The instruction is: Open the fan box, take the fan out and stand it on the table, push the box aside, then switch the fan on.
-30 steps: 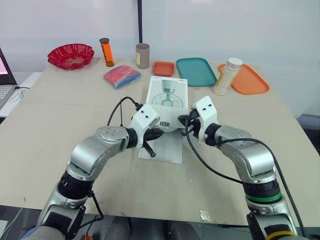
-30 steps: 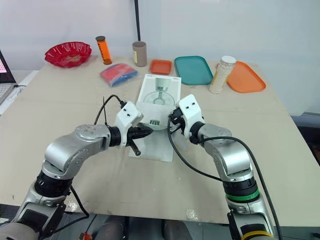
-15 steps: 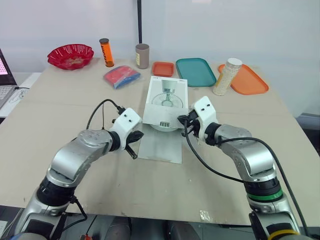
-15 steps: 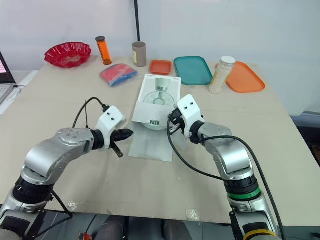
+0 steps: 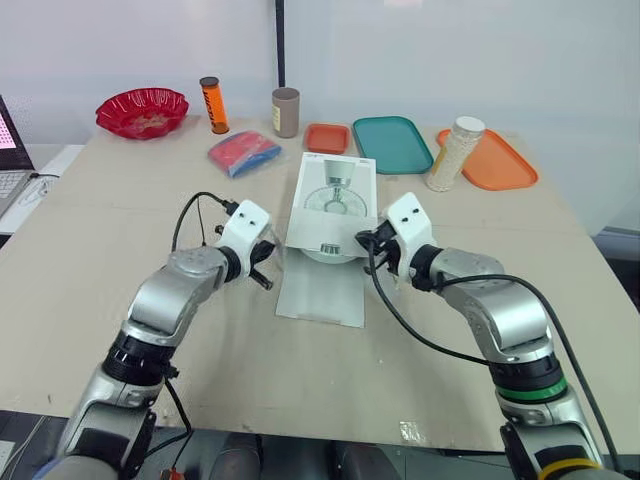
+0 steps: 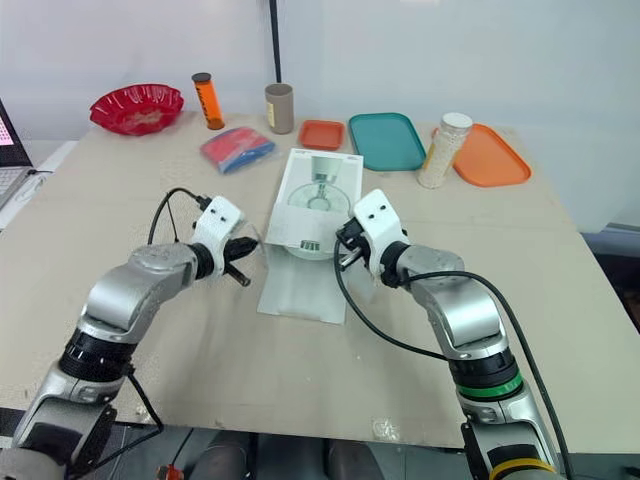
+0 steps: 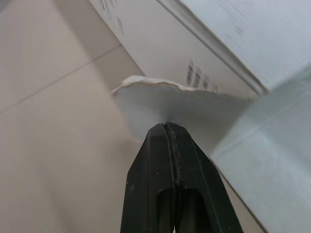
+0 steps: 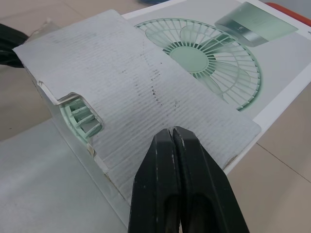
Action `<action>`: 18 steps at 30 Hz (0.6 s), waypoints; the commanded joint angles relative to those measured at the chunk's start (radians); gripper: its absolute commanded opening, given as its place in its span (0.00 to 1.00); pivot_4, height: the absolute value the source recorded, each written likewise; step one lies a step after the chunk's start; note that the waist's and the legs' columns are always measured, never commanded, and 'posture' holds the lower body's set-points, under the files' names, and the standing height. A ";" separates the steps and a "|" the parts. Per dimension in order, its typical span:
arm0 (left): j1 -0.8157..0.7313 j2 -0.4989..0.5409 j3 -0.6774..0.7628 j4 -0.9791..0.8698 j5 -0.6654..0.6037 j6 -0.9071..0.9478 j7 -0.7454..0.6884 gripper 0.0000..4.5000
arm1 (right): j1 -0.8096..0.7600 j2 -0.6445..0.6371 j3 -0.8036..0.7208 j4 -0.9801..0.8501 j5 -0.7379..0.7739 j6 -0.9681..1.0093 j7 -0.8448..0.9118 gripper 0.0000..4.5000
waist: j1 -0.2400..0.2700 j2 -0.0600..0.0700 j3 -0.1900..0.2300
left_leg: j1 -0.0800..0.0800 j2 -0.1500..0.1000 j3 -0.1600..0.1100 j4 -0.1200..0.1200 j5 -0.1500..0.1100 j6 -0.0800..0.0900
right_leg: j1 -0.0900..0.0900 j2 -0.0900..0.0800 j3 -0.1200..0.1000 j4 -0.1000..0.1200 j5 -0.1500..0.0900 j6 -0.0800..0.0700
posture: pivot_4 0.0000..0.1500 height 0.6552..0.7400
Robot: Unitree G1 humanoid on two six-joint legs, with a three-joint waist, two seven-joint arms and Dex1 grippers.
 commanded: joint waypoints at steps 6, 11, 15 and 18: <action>-0.068 -0.014 -0.039 0.076 0.043 -0.148 -0.076 0.00 | 0.024 -0.016 0.050 0.037 -0.039 -0.020 0.025 0.01 | 0.000 0.000 0.000 | 0.000 0.000 0.000 0.000 0.000 0.000 | 0.000 0.000 0.000 0.000 0.000 0.000 | 1.00 1.00; -0.063 -0.022 -0.051 0.092 0.066 -0.166 -0.090 0.00 | 0.031 -0.007 0.051 0.032 -0.039 -0.015 0.026 0.01 | -0.001 0.000 0.000 | 0.000 0.000 0.000 0.000 0.000 0.000 | 0.000 0.000 0.000 0.000 0.000 0.000 | 1.00 1.00; -0.061 -0.032 -0.048 0.095 0.075 -0.169 -0.093 0.00 | 0.029 -0.004 0.052 0.036 -0.042 -0.017 0.026 0.01 | -0.001 0.000 0.000 | 0.000 0.000 0.000 0.000 0.000 0.000 | 0.000 0.000 0.000 0.000 0.000 0.000 | 1.00 1.00; -0.053 -0.035 -0.023 0.085 0.083 -0.132 -0.066 0.00 | 0.028 -0.004 0.051 0.038 -0.041 -0.016 0.027 0.01 | -0.001 0.000 0.000 | 0.000 0.000 0.000 0.000 0.000 0.000 | 0.000 0.000 0.000 0.000 0.000 0.000 | 1.00 1.00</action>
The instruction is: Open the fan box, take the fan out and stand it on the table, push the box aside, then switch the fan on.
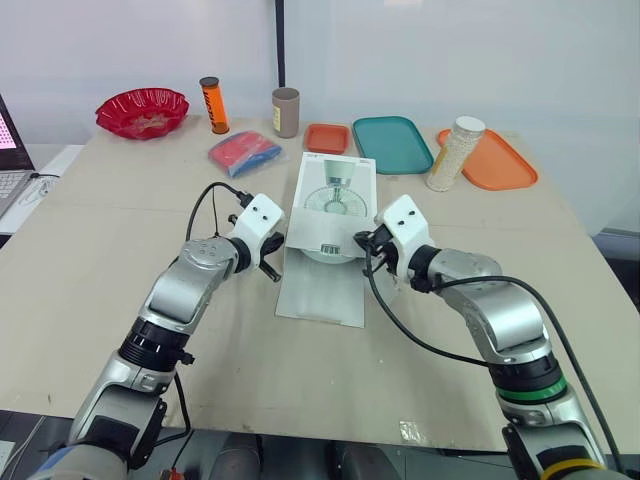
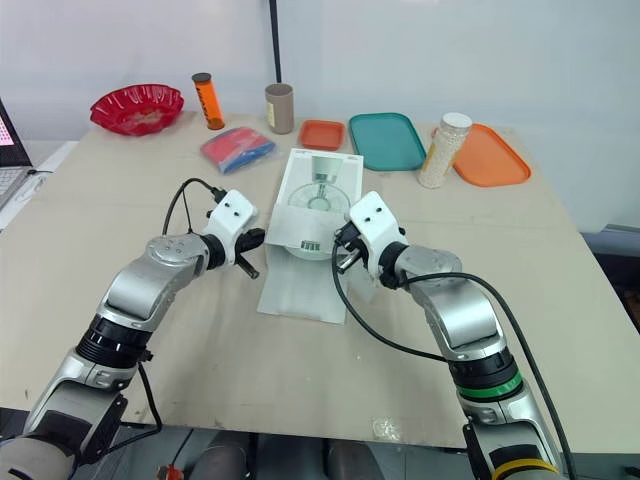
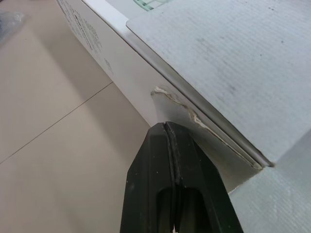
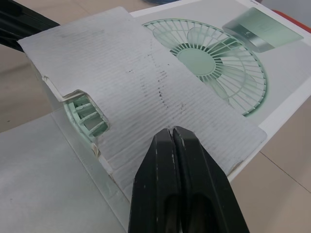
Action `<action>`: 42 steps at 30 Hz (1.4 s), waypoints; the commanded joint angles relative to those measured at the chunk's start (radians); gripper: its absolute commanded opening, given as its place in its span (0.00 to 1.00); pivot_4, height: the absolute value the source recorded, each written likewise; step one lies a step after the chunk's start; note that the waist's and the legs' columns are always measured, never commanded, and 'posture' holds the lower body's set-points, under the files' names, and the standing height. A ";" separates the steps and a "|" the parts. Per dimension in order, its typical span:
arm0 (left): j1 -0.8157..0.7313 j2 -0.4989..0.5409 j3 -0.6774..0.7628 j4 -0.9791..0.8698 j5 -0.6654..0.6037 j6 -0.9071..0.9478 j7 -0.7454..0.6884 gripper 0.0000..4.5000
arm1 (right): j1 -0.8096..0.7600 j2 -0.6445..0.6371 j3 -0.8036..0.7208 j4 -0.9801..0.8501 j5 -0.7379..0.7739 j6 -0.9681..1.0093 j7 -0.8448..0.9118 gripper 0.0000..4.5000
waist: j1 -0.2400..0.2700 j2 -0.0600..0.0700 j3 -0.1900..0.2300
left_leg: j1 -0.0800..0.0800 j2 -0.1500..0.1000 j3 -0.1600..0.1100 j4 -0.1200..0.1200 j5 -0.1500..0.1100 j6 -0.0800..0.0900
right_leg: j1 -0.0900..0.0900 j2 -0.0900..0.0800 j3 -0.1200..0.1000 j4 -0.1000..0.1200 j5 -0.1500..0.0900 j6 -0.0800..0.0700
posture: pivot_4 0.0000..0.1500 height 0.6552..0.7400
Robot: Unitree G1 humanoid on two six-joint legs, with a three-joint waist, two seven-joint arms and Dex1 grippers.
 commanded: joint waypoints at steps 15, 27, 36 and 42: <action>0.177 0.074 0.283 -0.492 -0.200 0.401 0.032 0.00 | 0.013 0.012 0.036 0.067 -0.018 0.029 0.011 0.01 | 0.001 -0.003 -0.002 | 0.002 0.000 -0.001 -0.001 0.000 0.000 | 0.002 0.000 -0.001 0.000 0.000 0.000 | 1.00 1.00; 0.172 -0.206 0.487 -0.622 -0.428 0.820 0.076 0.00 | 0.020 0.010 0.045 0.069 -0.028 0.024 0.019 0.01 | -0.001 -0.005 -0.003 | 0.005 0.001 -0.001 -0.001 0.000 0.000 | 0.006 0.000 0.000 -0.001 0.000 0.000 | 1.00 1.00; 0.175 -0.303 0.537 -0.631 -0.469 0.872 0.140 0.00 | 0.021 0.011 0.047 0.066 -0.031 0.027 0.021 0.01 | -0.001 -0.005 -0.003 | 0.005 0.000 -0.001 -0.001 0.000 0.000 | 0.006 0.000 -0.001 -0.001 0.000 0.000 | 1.00 1.00; 0.178 -0.353 0.490 -0.602 -0.422 0.858 0.219 0.43 | 0.020 0.013 0.042 0.062 -0.032 0.034 0.019 0.00 | -0.001 -0.005 -0.003 | 0.006 0.000 -0.001 -0.001 0.000 0.000 | 0.007 0.000 -0.001 -0.002 0.000 0.000 | 1.00 1.00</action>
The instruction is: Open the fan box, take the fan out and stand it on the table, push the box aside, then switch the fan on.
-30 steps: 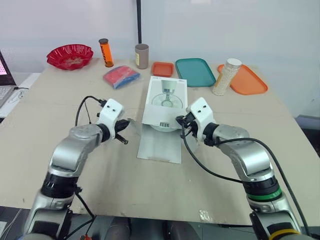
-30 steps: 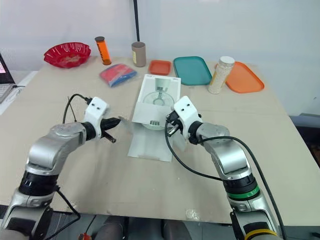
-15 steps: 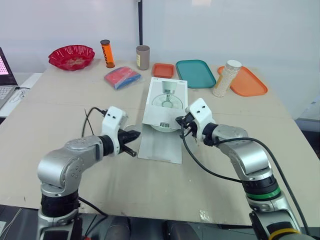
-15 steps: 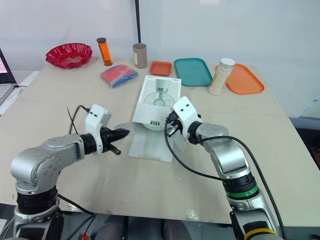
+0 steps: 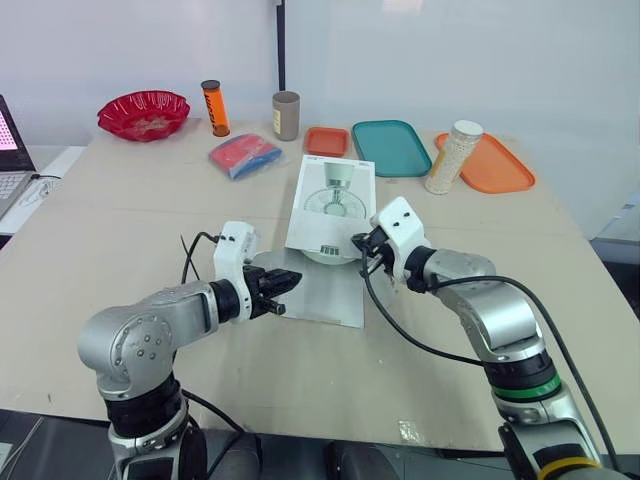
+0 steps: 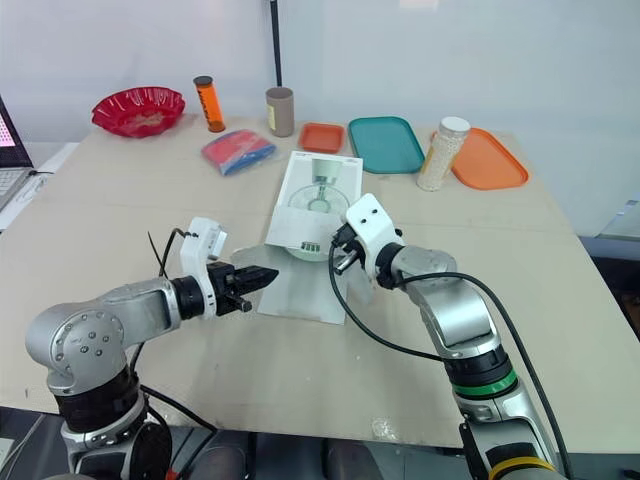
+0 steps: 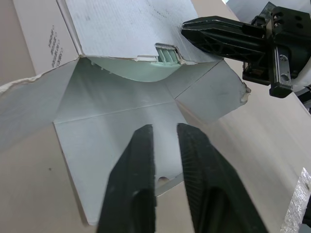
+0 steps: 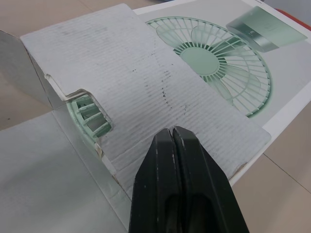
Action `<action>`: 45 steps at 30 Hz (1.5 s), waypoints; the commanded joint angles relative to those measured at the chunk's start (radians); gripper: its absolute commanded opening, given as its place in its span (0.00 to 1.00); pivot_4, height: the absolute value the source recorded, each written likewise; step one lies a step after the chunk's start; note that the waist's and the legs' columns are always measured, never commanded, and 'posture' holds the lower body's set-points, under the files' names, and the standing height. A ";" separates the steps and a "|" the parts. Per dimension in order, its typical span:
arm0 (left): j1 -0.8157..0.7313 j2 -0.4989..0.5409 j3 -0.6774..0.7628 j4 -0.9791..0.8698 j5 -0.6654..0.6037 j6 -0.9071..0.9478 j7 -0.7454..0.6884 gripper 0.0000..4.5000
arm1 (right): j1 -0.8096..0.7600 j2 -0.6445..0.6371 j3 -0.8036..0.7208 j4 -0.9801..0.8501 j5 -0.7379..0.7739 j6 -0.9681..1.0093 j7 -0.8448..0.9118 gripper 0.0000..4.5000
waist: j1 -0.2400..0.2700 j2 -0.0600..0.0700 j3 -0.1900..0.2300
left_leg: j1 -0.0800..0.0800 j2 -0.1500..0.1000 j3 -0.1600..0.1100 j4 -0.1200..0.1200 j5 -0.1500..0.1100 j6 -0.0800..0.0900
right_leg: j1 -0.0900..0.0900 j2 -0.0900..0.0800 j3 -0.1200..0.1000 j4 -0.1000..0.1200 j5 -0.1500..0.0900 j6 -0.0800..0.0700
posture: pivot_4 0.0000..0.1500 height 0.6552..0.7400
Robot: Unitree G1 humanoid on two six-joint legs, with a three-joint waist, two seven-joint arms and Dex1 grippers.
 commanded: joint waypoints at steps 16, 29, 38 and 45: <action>-0.009 -0.189 -0.021 0.261 0.057 -0.232 0.160 0.65 | 0.024 0.003 0.027 0.031 -0.014 0.037 0.008 0.00 | 0.000 0.000 0.000 | 0.001 0.000 0.000 -0.001 0.000 0.000 | 0.001 0.000 0.000 -0.001 0.000 0.000 | 1.00 1.00; -0.040 -0.352 0.176 0.370 -0.119 -0.297 0.274 0.99 | 0.022 -0.001 0.028 0.025 -0.019 0.045 0.007 0.00 | 0.000 -0.001 0.000 | 0.001 -0.001 0.000 -0.002 0.000 0.000 | 0.001 0.000 0.000 -0.001 0.000 0.000 | 1.00 1.00; -0.025 -0.359 0.147 0.419 -0.272 -0.326 0.325 0.99 | 0.020 -0.002 0.029 0.018 -0.021 0.055 0.009 0.00 | 0.000 -0.001 0.000 | 0.001 -0.001 0.000 -0.002 0.000 0.000 | 0.001 0.000 0.000 -0.002 0.000 0.000 | 1.00 1.00; -0.029 -0.359 0.130 0.478 -0.357 -0.363 0.400 0.99 | 0.015 0.004 0.032 0.020 -0.023 0.057 0.003 0.00 | 0.001 -0.001 0.000 | 0.001 -0.001 0.000 -0.002 0.000 0.000 | 0.001 0.000 0.000 -0.002 0.000 0.000 | 1.00 1.00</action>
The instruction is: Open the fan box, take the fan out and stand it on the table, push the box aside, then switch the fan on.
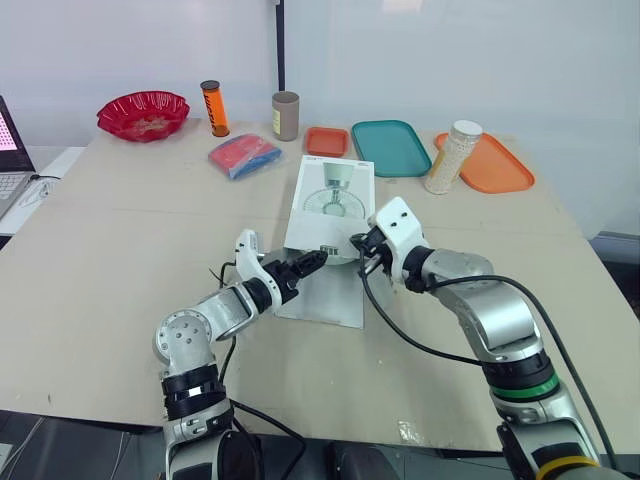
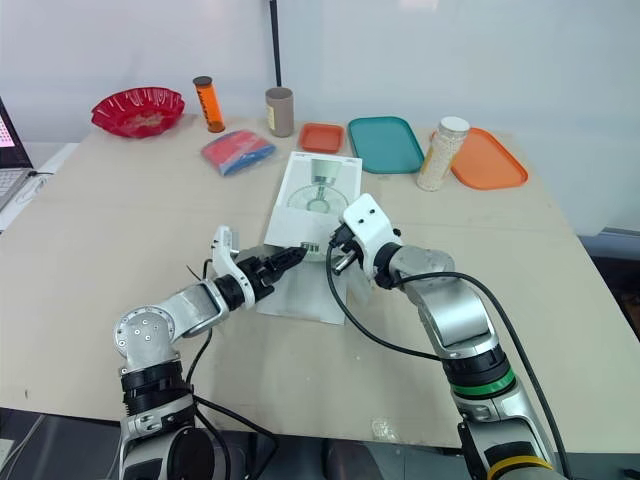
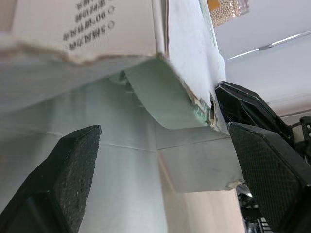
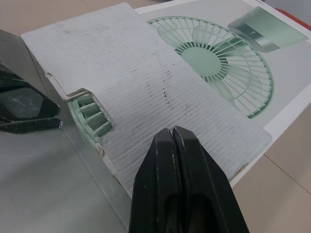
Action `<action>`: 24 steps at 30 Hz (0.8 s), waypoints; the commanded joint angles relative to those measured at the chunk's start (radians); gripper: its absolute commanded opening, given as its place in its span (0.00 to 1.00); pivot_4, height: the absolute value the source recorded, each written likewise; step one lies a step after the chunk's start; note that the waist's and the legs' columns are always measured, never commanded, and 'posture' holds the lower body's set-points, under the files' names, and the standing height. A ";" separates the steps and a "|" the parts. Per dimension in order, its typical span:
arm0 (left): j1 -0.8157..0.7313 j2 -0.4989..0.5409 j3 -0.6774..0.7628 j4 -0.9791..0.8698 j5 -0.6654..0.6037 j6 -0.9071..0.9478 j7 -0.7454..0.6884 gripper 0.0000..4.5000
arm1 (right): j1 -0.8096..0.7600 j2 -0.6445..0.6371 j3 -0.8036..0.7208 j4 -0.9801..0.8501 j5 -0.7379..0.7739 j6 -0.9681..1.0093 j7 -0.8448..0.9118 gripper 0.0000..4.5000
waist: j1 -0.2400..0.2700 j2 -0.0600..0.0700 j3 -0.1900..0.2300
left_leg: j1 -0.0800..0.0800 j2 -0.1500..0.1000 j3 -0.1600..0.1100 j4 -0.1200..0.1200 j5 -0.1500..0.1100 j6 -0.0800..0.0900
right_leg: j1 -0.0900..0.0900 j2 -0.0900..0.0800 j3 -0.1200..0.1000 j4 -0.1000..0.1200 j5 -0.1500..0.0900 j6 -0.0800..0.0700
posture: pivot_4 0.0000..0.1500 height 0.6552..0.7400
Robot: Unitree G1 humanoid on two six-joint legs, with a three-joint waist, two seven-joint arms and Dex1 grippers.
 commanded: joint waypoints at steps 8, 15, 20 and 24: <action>-0.035 -0.078 -0.080 0.103 -0.059 -0.169 0.051 0.99 | 0.024 0.002 0.023 0.025 -0.009 0.046 -0.003 0.00 | 0.001 0.000 0.000 | 0.000 0.000 0.000 0.000 0.000 0.000 | 0.000 0.000 0.000 0.000 0.000 0.000 | 1.00 1.00; -0.012 -0.059 -0.118 0.122 -0.073 -0.199 0.062 0.99 | 0.022 0.006 0.027 0.022 -0.010 0.048 -0.004 0.00 | 0.001 0.000 0.000 | 0.000 0.000 0.000 0.000 0.000 0.000 | 0.000 0.000 0.000 0.000 0.000 0.000 | 1.00 1.00; -0.004 -0.056 -0.138 0.127 -0.080 -0.195 0.067 0.99 | 0.020 0.006 0.030 0.022 -0.011 0.045 0.000 0.00 | 0.001 0.000 0.000 | 0.000 -0.001 0.000 0.000 0.000 0.000 | 0.000 0.000 0.000 0.000 0.000 0.000 | 1.00 1.00; -0.002 -0.048 -0.149 0.127 -0.081 -0.194 0.063 0.87 | 0.020 0.008 0.032 0.022 -0.013 0.044 0.001 0.00 | 0.002 0.000 0.000 | 0.000 -0.001 0.000 0.000 0.000 0.000 | 0.000 0.000 0.000 0.000 0.000 0.000 | 1.00 1.00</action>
